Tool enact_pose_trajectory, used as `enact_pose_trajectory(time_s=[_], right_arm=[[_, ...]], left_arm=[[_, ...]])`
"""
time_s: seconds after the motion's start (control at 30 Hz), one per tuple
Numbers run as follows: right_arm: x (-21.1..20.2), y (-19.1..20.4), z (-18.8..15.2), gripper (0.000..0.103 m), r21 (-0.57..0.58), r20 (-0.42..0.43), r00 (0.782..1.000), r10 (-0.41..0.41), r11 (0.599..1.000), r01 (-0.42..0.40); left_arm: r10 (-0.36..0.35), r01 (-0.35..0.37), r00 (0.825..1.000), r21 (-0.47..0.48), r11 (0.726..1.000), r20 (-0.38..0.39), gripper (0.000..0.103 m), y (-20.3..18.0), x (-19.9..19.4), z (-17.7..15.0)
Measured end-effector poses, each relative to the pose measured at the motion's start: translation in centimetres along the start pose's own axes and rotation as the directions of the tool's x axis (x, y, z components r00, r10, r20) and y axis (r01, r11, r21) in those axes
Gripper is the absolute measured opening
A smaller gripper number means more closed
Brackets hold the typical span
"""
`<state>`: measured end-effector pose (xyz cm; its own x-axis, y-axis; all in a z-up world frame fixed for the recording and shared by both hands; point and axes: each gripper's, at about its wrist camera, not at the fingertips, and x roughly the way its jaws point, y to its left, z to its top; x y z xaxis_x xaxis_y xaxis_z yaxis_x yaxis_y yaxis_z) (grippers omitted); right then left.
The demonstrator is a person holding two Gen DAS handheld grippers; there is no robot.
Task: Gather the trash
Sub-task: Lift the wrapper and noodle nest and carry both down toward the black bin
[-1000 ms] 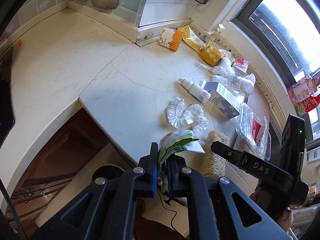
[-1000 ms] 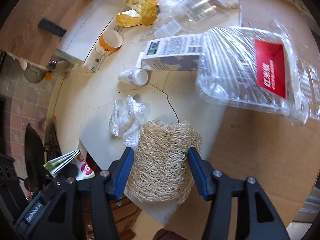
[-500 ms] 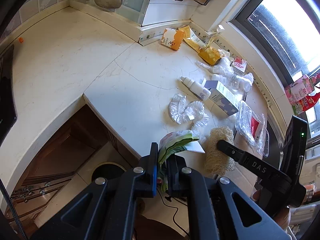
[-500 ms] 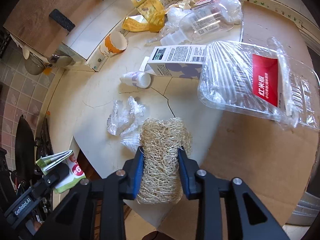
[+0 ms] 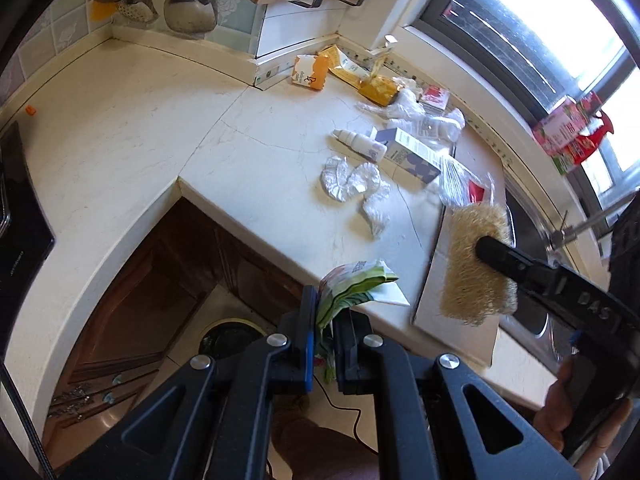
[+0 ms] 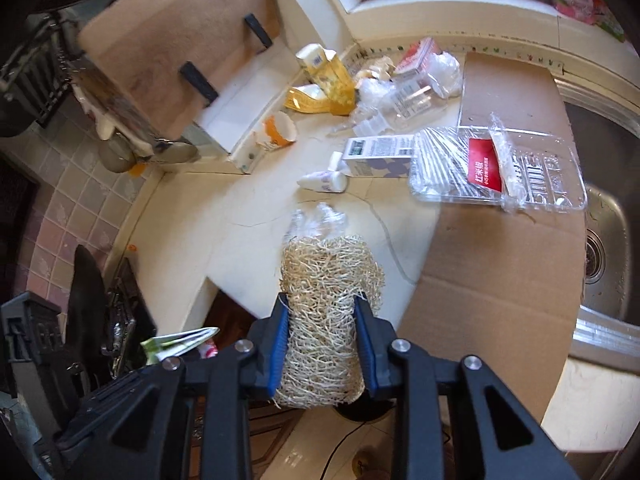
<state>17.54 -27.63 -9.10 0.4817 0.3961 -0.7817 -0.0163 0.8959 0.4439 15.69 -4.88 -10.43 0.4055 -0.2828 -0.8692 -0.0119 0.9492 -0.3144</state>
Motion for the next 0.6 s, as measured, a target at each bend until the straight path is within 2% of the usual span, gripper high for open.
enact_pose_trajectory(time_s=[0.13,0.3,0.6], right_arm=[[-2.8,2.4,-2.9,0.03,-0.028,0.045,0.999,0.013,1.0,-0.011],[-3.8,3.9,-7.5,0.03,-0.046,0.036,0.999,-0.001,0.999,0.003],[-3.9,4.7,-16.2,0.03,-0.05,-0.016,1.0,-0.011,0.999,0.01]], left_arm=[[0.006,-0.006,1.0,0.053,0.999,-0.009,0.005,0.9,-1.6,-1.8],[-0.011,0.014,0.999,0.083,0.996,-0.032,0.005,2.7,-2.7,-4.8],[-0.034,0.045,0.995,0.116,0.992,-0.096,0.006,4.9,-1.8,-11.1]])
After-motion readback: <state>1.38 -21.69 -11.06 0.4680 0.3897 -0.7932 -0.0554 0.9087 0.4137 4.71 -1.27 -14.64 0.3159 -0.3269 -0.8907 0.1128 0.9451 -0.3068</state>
